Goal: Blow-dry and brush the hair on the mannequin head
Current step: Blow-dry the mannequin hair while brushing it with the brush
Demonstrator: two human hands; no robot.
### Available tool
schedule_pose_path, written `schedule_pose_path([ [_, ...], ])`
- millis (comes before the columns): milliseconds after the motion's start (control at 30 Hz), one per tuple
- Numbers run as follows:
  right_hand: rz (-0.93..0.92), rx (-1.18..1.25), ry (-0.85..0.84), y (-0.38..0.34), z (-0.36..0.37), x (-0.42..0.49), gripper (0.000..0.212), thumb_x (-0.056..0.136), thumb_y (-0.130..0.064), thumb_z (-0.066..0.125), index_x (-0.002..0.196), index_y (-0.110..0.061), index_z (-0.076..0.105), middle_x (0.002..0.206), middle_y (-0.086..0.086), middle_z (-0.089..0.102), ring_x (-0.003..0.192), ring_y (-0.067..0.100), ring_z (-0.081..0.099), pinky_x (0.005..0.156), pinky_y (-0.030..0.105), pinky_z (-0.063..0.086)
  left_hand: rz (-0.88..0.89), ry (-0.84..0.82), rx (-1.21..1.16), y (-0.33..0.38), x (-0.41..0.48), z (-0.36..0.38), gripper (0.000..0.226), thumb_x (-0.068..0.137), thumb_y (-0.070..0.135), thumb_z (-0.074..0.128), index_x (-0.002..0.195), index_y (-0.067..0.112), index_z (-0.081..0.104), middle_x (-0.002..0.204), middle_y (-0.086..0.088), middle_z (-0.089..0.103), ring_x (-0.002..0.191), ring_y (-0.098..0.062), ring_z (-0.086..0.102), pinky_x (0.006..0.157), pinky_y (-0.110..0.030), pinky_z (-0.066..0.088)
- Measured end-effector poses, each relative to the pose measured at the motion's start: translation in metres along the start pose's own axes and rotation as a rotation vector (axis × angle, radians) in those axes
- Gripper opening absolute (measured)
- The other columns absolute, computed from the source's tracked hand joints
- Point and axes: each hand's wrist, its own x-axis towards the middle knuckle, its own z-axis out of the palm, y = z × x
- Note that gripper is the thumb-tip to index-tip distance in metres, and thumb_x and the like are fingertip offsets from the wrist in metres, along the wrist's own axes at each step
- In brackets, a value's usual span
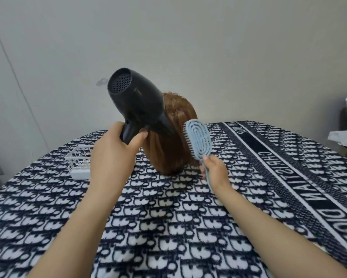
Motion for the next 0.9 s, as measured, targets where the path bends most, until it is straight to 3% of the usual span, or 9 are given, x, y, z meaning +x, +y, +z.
schedule_pose_path([
  [67, 0.24, 0.289, -0.007, -0.013, 0.01, 0.004, 0.028, 0.103, -0.029, 0.04, 0.084, -0.013, 0.053, 0.056, 0.0, 0.046, 0.044, 0.014, 0.038, 0.045, 0.029, 0.034, -0.014, -0.011, -0.02, 0.001, 0.0, 0.0, 0.028, 0.091, 0.05, 0.068, 0.093, 0.023, 0.061, 0.075, -0.004, 0.069, 0.07, -0.032, 0.068, 0.071, -0.054, 0.056],
  [167, 0.56, 0.685, 0.05, -0.036, 0.023, 0.01, 0.032, 0.104, -0.032, 0.036, 0.081, -0.013, 0.047, 0.052, -0.001, 0.044, 0.041, 0.014, 0.034, 0.041, 0.024, 0.032, -0.039, -0.029, -0.088, 0.003, 0.0, -0.001, 0.027, 0.092, 0.05, 0.068, 0.089, 0.023, 0.061, 0.073, -0.008, 0.068, 0.067, -0.034, 0.066, 0.068, -0.056, 0.058],
  [267, 0.711, 0.95, 0.137, -0.059, 0.035, 0.017, 0.032, 0.103, -0.031, 0.037, 0.078, -0.012, 0.044, 0.058, 0.001, 0.042, 0.044, 0.014, 0.032, 0.036, 0.016, 0.034, 0.03, 0.046, 0.039, 0.004, -0.001, -0.002, 0.031, 0.091, 0.055, 0.064, 0.088, 0.025, 0.056, 0.068, -0.003, 0.064, 0.065, -0.033, 0.062, 0.058, -0.047, 0.052],
  [333, 0.708, 0.969, 0.172, -0.07, 0.041, 0.02, 0.032, 0.103, -0.026, 0.036, 0.075, -0.012, 0.043, 0.06, 0.001, 0.04, 0.045, 0.014, 0.03, 0.035, 0.014, 0.034, 0.061, 0.071, 0.082, 0.005, 0.0, -0.003, 0.031, 0.091, 0.056, 0.063, 0.089, 0.026, 0.055, 0.067, -0.001, 0.064, 0.066, -0.033, 0.062, 0.059, -0.045, 0.051],
  [500, 0.71, 0.971, 0.075, -0.087, 0.048, 0.02, 0.031, 0.1, -0.016, 0.034, 0.07, -0.013, 0.039, 0.062, -0.002, 0.039, 0.048, 0.013, 0.031, 0.041, 0.023, 0.033, 0.004, -0.001, -0.108, 0.012, 0.004, -0.002, 0.028, 0.09, 0.052, 0.067, 0.088, 0.025, 0.059, 0.073, -0.007, 0.068, 0.067, -0.036, 0.067, 0.069, -0.058, 0.058],
  [700, 0.629, 0.928, 0.009, -0.094, 0.053, 0.024, 0.025, 0.101, -0.031, 0.042, 0.086, -0.012, 0.049, 0.062, 0.0, 0.044, 0.047, 0.011, 0.035, 0.042, 0.02, 0.033, 0.018, 0.015, -0.138, 0.02, 0.007, 0.001, 0.027, 0.09, 0.052, 0.065, 0.087, 0.026, 0.059, 0.073, -0.006, 0.067, 0.067, -0.035, 0.066, 0.067, -0.056, 0.057],
  [900, 0.576, 0.843, -0.032, -0.102, 0.059, 0.039, 0.025, 0.101, -0.03, 0.044, 0.088, -0.01, 0.052, 0.06, 0.002, 0.046, 0.048, 0.012, 0.04, 0.042, 0.019, 0.038, 0.058, 0.055, -0.055, 0.022, 0.012, 0.006, 0.028, 0.091, 0.053, 0.064, 0.087, 0.026, 0.056, 0.068, 0.001, 0.063, 0.064, -0.03, 0.066, 0.062, -0.048, 0.054],
])
